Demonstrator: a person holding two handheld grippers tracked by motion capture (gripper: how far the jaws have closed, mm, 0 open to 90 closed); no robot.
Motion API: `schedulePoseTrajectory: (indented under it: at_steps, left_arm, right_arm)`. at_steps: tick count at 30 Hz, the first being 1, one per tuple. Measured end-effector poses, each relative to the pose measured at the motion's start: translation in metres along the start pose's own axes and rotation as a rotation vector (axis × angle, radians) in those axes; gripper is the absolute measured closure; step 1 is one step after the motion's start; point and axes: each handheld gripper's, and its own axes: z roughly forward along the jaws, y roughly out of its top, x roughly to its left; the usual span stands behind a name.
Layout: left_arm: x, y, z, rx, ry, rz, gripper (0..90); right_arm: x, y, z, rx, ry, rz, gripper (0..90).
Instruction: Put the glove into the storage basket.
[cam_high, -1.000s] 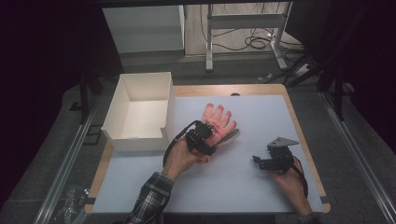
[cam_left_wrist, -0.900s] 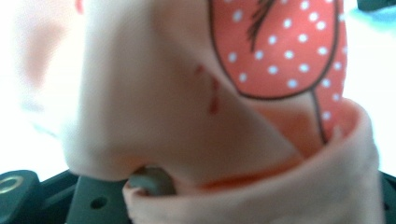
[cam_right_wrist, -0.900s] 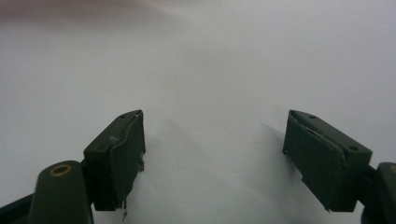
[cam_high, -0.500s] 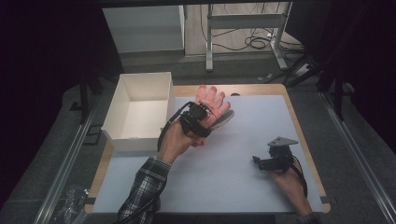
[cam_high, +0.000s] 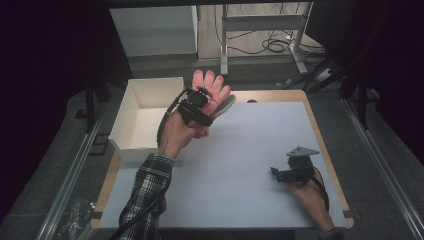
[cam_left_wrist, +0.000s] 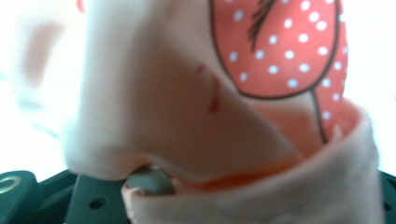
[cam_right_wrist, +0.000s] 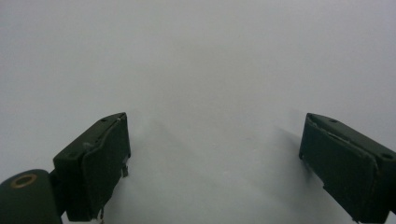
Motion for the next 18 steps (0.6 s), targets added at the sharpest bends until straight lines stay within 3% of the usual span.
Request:
schedulePoseTrajectory:
  at_steps: [6,11,18]
  left_arm:
    - [0.021,-0.003,-0.018,-0.020,0.038,-0.051,43.6]
    - [0.047,-0.012,-0.035,-0.038,0.103,-0.111,43.4]
    - [0.072,-0.026,-0.041,-0.036,0.147,-0.181,43.0]
  right_arm:
    - [0.000,0.000,0.000,0.000,0.000,0.000,9.0]
    - [0.000,0.000,0.000,0.001,0.001,0.002,9.0]
    - [0.000,0.000,0.000,0.000,-0.001,0.002,9.0]
